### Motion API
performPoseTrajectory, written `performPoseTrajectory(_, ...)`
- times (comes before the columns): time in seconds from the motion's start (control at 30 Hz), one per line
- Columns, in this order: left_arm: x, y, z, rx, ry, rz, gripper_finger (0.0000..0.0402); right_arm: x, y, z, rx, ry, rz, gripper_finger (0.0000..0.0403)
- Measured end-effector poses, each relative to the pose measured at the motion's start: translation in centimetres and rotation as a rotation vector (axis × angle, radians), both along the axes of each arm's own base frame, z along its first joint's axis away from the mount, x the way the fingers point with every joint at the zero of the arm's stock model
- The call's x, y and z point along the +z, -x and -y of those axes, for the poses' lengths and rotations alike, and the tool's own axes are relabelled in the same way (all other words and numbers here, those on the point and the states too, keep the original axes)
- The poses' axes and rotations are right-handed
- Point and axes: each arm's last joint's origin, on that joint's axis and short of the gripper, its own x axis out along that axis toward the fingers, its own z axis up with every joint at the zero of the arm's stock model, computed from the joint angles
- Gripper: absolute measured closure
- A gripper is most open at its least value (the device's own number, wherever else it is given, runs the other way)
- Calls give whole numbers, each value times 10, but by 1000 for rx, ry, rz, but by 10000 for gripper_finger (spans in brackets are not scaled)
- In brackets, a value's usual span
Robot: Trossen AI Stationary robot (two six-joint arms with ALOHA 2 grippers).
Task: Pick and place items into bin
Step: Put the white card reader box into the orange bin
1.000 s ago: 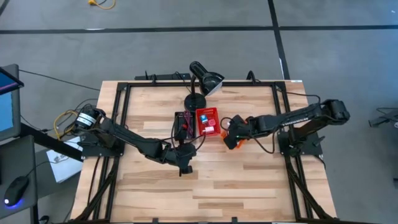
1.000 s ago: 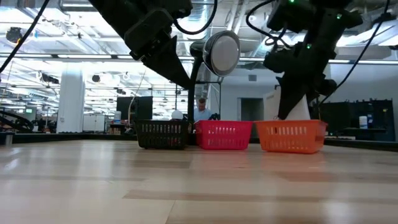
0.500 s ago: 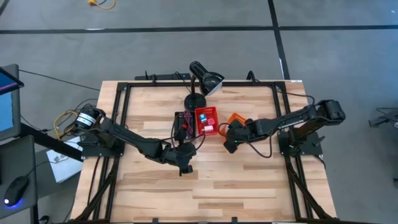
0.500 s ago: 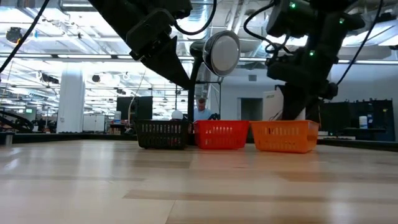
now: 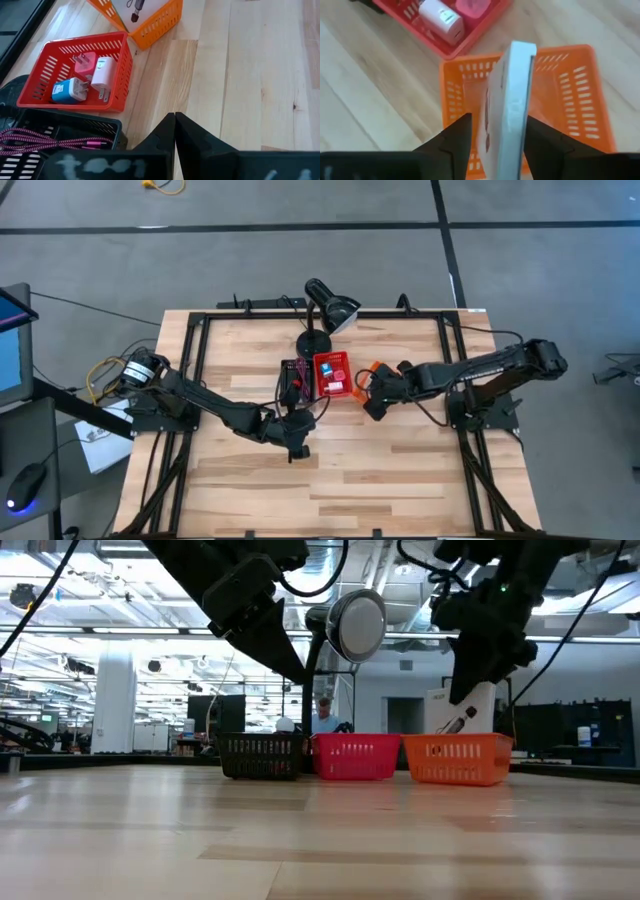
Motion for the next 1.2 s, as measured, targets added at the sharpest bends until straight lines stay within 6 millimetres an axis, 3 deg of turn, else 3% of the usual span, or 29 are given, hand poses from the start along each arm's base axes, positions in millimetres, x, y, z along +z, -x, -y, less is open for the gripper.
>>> performPoseTrajectory(0.33, 0, 0, 1, -14, 16, -4, 401, -6, 12, 13, -62, 78, -158, 315)
performPoseTrajectory(0.57, 0, 0, 1, -14, 16, -5, 401, -5, 13, 29, -94, 61, -170, 372)
performPoseTrajectory(0.77, -1, 1, 0, -14, 13, -13, 401, -2, 14, 34, -75, -19, -147, 364)
performPoseTrajectory(1.07, -2, 2, 0, -13, 6, -34, 401, 40, 30, 31, 77, -141, 55, 368)
performPoseTrajectory(1.2, -2, 2, 0, -13, 7, -34, 401, 43, 38, 38, 83, -241, 84, 369)
